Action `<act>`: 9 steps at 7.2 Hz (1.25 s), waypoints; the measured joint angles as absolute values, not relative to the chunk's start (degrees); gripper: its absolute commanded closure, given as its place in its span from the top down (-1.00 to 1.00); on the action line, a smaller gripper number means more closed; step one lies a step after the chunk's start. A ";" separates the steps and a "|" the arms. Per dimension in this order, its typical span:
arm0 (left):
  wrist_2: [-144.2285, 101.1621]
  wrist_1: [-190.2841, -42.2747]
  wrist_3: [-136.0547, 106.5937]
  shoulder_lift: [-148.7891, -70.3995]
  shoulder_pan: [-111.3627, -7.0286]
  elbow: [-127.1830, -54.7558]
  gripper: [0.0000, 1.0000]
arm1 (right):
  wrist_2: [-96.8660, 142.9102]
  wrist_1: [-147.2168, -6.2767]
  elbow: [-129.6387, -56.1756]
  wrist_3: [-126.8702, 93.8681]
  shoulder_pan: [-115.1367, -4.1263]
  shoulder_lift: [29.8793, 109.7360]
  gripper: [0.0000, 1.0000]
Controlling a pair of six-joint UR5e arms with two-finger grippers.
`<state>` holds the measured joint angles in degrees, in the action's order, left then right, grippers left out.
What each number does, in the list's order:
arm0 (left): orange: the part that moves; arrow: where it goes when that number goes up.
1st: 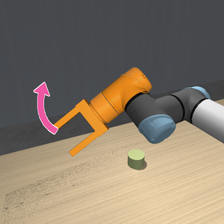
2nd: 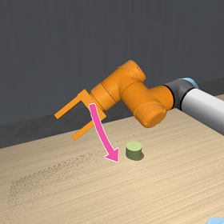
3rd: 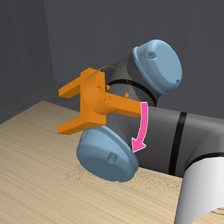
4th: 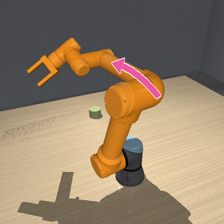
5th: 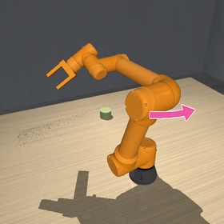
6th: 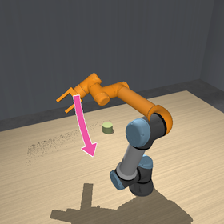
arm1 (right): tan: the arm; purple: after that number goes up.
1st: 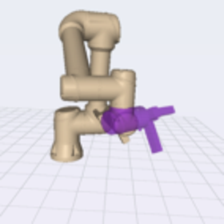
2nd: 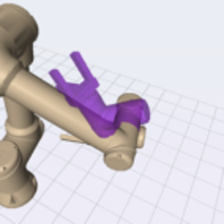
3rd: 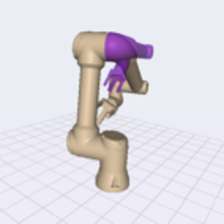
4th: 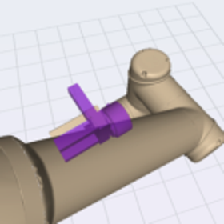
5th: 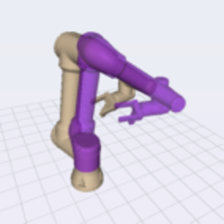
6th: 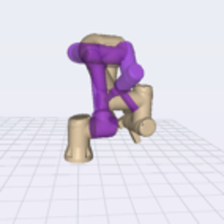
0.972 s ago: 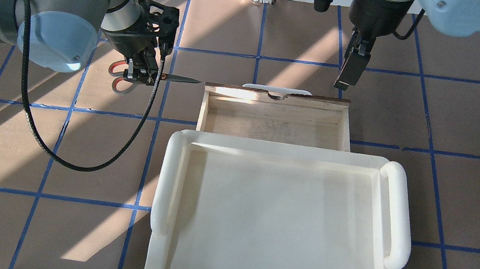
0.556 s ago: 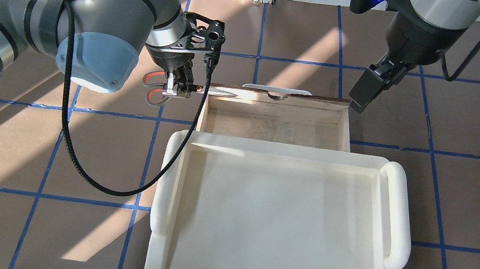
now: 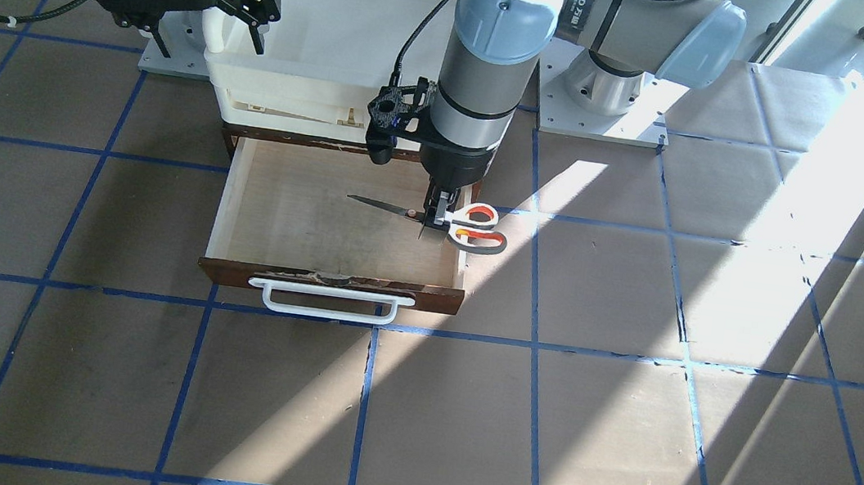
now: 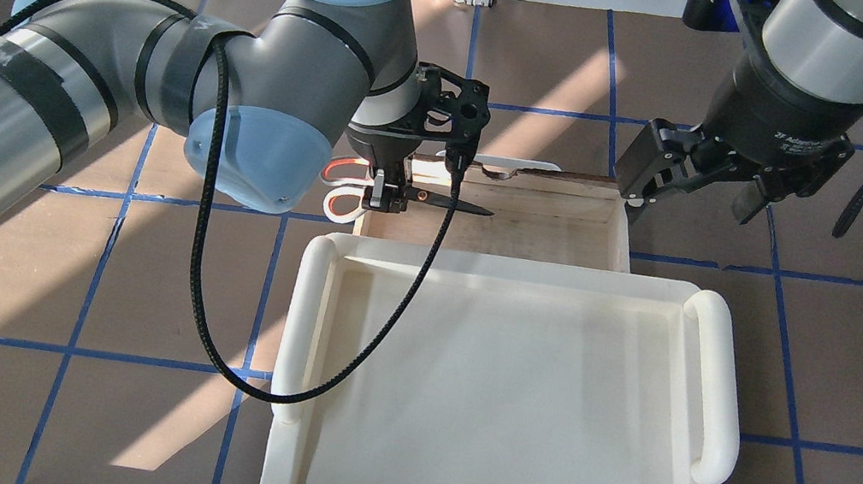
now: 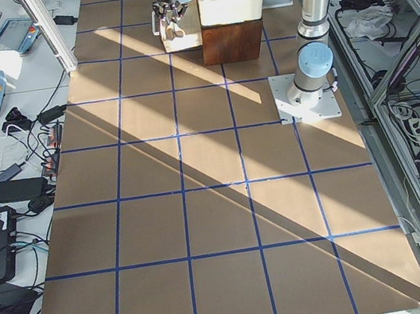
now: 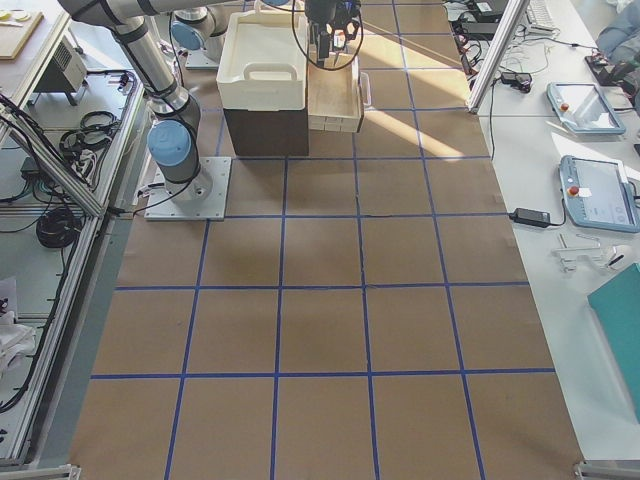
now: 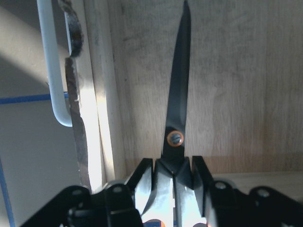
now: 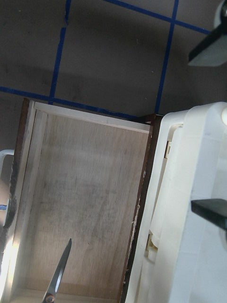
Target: Place scissors in drawer with both arms
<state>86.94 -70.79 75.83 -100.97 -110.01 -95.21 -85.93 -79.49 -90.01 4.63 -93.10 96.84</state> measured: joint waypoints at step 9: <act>86.75 -69.72 79.15 -104.45 -113.63 -95.16 0.26 | -86.73 -84.38 -90.31 -4.04 -92.99 98.83 1.00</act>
